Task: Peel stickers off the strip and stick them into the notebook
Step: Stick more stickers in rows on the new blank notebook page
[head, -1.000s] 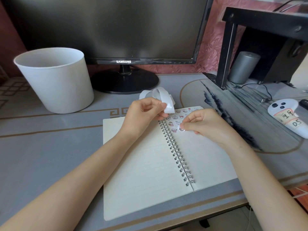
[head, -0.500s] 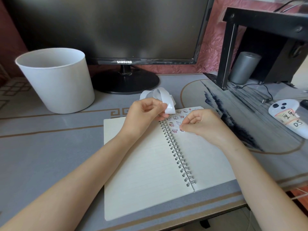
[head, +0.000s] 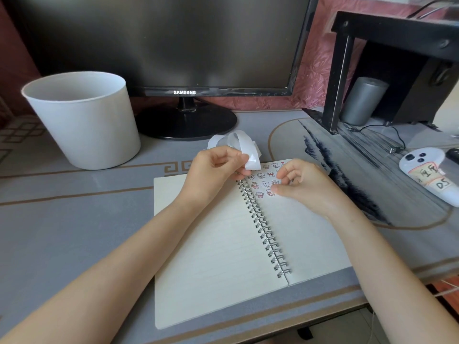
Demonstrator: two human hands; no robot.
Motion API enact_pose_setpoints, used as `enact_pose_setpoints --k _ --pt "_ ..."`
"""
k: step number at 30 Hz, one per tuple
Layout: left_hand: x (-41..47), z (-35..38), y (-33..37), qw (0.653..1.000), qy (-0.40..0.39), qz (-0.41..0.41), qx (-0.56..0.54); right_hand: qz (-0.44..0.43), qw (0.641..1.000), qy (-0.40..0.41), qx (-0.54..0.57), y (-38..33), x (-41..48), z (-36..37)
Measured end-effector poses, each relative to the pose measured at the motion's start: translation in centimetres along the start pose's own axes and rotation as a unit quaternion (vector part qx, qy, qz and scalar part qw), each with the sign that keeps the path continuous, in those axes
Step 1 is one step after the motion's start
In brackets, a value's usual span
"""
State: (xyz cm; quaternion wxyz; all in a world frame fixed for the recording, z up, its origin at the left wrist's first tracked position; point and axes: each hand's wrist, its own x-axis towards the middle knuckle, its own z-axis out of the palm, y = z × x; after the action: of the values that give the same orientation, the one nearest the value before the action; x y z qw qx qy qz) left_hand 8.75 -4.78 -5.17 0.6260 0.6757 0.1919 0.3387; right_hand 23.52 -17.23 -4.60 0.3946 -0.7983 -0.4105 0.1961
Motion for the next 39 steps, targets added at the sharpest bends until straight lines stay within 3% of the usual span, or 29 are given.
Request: enact_pose_setpoints --k 16,22,25,31,39 --pt "0.0 -0.1 -0.2 1.000 0.002 -0.004 0.002 -0.013 0.999 0.023 -0.037 0.1 0.2 0.2" --pt "0.1 0.0 -0.1 1.000 0.011 0.005 0.006 -0.122 0.989 0.057 0.062 -1.6 -0.4 0.4" --pt "0.1 0.0 0.1 1.000 0.008 0.007 0.004 -0.180 0.981 0.059 0.042 -2.3 -0.9 0.8" --pt "0.0 0.1 0.2 1.000 -0.003 0.013 -0.001 -0.214 0.974 0.079 0.012 -2.6 -1.1 1.3" --pt "-0.2 0.0 0.2 0.999 -0.039 0.020 0.010 -0.204 0.969 0.114 0.077 -2.9 -1.2 1.1"
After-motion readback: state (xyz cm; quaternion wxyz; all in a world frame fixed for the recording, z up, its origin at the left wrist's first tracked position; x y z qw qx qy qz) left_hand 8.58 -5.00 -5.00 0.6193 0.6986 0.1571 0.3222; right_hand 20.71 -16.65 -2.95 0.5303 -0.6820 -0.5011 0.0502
